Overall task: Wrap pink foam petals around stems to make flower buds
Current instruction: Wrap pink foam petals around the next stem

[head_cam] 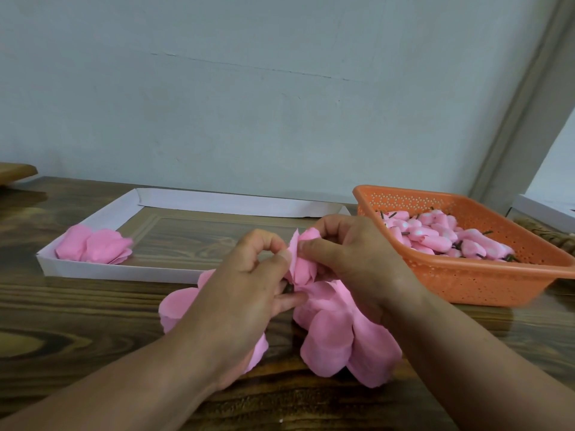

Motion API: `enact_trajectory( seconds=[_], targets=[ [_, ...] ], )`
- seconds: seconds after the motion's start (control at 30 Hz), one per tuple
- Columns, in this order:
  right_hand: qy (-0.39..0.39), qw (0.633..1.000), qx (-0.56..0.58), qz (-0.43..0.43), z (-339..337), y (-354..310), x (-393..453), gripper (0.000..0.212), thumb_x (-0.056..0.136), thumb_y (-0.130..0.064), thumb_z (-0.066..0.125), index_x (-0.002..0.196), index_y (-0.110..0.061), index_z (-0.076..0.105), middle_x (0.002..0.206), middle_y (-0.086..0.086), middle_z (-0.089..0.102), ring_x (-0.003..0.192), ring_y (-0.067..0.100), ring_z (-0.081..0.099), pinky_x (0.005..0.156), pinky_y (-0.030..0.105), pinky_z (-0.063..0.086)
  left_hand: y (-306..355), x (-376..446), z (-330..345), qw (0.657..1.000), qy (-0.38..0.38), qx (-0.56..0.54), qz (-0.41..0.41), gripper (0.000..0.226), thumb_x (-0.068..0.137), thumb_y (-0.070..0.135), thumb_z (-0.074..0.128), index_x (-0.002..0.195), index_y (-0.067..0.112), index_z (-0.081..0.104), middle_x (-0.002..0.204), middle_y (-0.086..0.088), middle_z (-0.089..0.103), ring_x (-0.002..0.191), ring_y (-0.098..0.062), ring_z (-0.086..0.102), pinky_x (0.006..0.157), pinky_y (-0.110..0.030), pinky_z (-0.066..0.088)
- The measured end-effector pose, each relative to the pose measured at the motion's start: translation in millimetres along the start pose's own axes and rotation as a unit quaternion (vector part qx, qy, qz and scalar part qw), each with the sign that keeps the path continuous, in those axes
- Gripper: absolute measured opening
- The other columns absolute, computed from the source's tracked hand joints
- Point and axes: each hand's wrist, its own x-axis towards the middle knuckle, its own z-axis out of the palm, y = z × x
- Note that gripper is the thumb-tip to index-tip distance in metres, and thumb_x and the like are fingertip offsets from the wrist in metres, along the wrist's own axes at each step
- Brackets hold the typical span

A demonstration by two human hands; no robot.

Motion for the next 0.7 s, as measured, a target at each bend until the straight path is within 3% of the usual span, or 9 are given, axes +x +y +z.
enact_trajectory(
  seconds=[0.13,0.2,0.37,0.7],
  targets=[
    [0.008,1.0,-0.012,-0.009,-0.1,0.9,0.5,0.014,0.08,-0.007,0.066,0.067,-0.013,0.061,0.071,0.02,0.067,0.064,0.026,0.061,0.061,0.035,0.051,0.3,1.1,0.2,0.999,-0.002,-0.041,-0.001,0.024,0.1,0.009,0.036,0.107,0.005,0.059,0.093,-0.016,0.074,0.089,-0.024,0.072,0.079,-0.033,0.058],
    [0.015,1.0,-0.009,-0.015,-0.2,0.6,0.7,0.013,0.079,-0.005,0.068,0.071,-0.014,0.061,0.075,0.019,0.066,0.066,0.026,0.061,0.059,0.035,0.05,0.8,2.0,0.4,0.998,0.003,-0.055,-0.004,0.026,0.101,0.009,0.035,0.108,0.007,0.06,0.093,-0.015,0.074,0.089,-0.024,0.072,0.078,-0.033,0.058],
    [0.029,0.999,-0.009,-0.04,0.3,-2.1,-0.7,0.019,0.078,-0.002,0.07,0.076,-0.013,0.055,0.084,0.033,0.061,0.068,0.032,0.056,0.065,0.052,0.052,2.0,2.5,-1.3,0.998,0.008,-0.063,0.003,0.029,0.101,0.007,0.034,0.107,0.011,0.062,0.092,-0.011,0.075,0.086,-0.021,0.073,0.077,-0.03,0.058],
    [0.011,0.998,-0.011,-0.055,-0.9,-2.2,-0.5,0.022,0.078,-0.002,0.07,0.071,-0.016,0.054,0.081,0.031,0.062,0.065,0.03,0.057,0.063,0.048,0.053,0.9,4.3,-1.1,0.998,0.009,-0.056,-0.002,0.03,0.099,0.002,0.038,0.105,0.01,0.067,0.094,-0.009,0.075,0.089,-0.02,0.072,0.078,-0.029,0.058]
  ],
)
